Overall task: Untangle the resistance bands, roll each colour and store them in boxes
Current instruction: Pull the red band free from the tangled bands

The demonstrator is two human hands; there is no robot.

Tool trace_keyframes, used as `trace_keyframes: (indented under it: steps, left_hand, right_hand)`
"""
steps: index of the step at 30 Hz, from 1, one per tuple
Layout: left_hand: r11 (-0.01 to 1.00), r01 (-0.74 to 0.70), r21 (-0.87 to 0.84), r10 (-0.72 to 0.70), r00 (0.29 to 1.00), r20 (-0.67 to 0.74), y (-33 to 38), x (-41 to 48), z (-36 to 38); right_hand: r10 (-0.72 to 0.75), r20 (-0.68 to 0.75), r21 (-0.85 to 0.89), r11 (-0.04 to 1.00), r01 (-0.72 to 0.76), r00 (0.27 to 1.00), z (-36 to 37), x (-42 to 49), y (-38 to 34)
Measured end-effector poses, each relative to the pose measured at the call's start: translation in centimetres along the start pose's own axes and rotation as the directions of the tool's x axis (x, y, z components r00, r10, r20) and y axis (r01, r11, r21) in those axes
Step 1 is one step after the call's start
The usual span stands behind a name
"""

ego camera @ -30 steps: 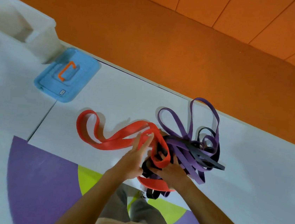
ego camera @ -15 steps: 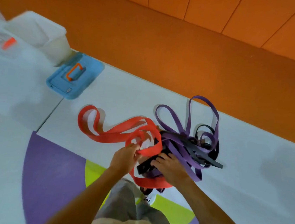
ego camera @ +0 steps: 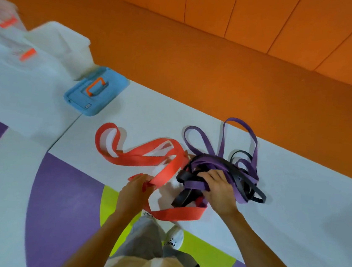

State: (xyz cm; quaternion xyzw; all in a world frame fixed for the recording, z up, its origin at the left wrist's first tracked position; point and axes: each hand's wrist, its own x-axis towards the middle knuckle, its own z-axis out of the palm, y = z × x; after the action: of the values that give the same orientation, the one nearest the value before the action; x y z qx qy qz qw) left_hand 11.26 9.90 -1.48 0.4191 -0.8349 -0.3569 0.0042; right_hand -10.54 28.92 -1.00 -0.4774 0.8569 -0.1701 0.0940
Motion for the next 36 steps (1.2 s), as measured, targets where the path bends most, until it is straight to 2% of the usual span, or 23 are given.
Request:
trace_keyframes:
  steps: [2, 4, 7, 9, 12, 15, 17, 20, 22, 25, 29, 32, 34, 36]
  left_hand:
    - [0.999, -0.006, 0.05, 0.002, 0.997, 0.076, 0.3, -0.2, 0.2]
    - [0.996, -0.029, 0.088, 0.019, 0.993, 0.113, 0.7, -0.4, 0.3]
    - [0.995, -0.052, 0.085, 0.043, 0.994, 0.102, 1.1, -0.7, 0.3]
    - [0.996, -0.04, 0.08, 0.035, 0.998, 0.061, 1.1, -0.9, 0.3]
    - [0.998, -0.02, 0.057, 0.024, 0.998, -0.065, 1.2, -0.8, 0.0]
    - [0.998, -0.054, 0.03, 0.058, 0.981, -0.186, 1.8, 0.2, -0.7]
    - [0.998, -0.063, 0.027, 0.067, 0.97, -0.233, 2.5, 1.1, -1.4]
    - [0.998, -0.058, 0.023, 0.062, 0.966, -0.252, 3.3, 2.3, -2.1]
    - [0.999, -0.049, 0.007, 0.049, 0.965, -0.258, 3.7, 2.7, -2.4]
    - [0.997, -0.078, 0.018, 0.08, 0.975, -0.208, 4.1, 2.7, -2.3]
    - [0.988, -0.109, 0.11, 0.124, 0.982, -0.145, 4.0, 2.0, -2.6]
    - [0.975, -0.137, 0.175, 0.169, 0.969, -0.179, 2.9, 1.7, -3.3]
    - [0.964, -0.168, 0.209, 0.213, 0.953, -0.217, 1.8, 2.1, -3.9]
    - [0.956, -0.181, 0.229, 0.238, 0.938, -0.253, 0.9, 3.3, -4.9]
  right_hand:
    - [0.138, -0.118, 0.093, 0.988, -0.127, 0.983, -0.6, 0.2, 0.6]
    - [0.29, -0.201, 0.243, 0.94, -0.239, 0.936, -1.6, 0.5, 1.5]
    - [0.416, -0.245, 0.404, 0.865, -0.298, 0.876, -3.2, 0.6, 3.5]
    - [0.387, -0.244, 0.374, 0.884, -0.281, 0.89, -3.9, 0.2, 4.9]
    - [0.242, -0.183, 0.208, 0.957, -0.203, 0.953, -4.1, -1.3, 6.8]
    - [0.04, -0.104, 0.073, 0.997, -0.033, 0.994, -3.1, -3.4, 7.8]
    - [-0.026, -0.04, 0.033, 0.999, 0.027, 0.999, -2.4, -4.5, 7.7]
    - [-0.034, 0.071, 0.026, 0.999, 0.032, 0.997, -1.7, -5.0, 7.0]
    - [-0.009, 0.21, -0.004, 1.0, 0.011, 0.978, -1.4, -4.8, 6.0]
    - [0.06, 0.392, -0.074, 0.997, -0.033, 0.918, -1.1, -4.1, 4.4]
    - [0.09, 0.528, -0.01, 0.995, -0.099, 0.845, -1.7, -2.3, 2.2]
    - [0.126, 0.519, 0.003, 0.989, -0.149, 0.846, -1.9, -0.4, 0.3]
    - [0.112, 0.405, 0.001, 0.992, -0.123, 0.907, -1.6, 1.0, -0.9]
    - [0.095, 0.26, 0.082, 0.989, -0.12, 0.961, -1.3, 2.1, -2.1]
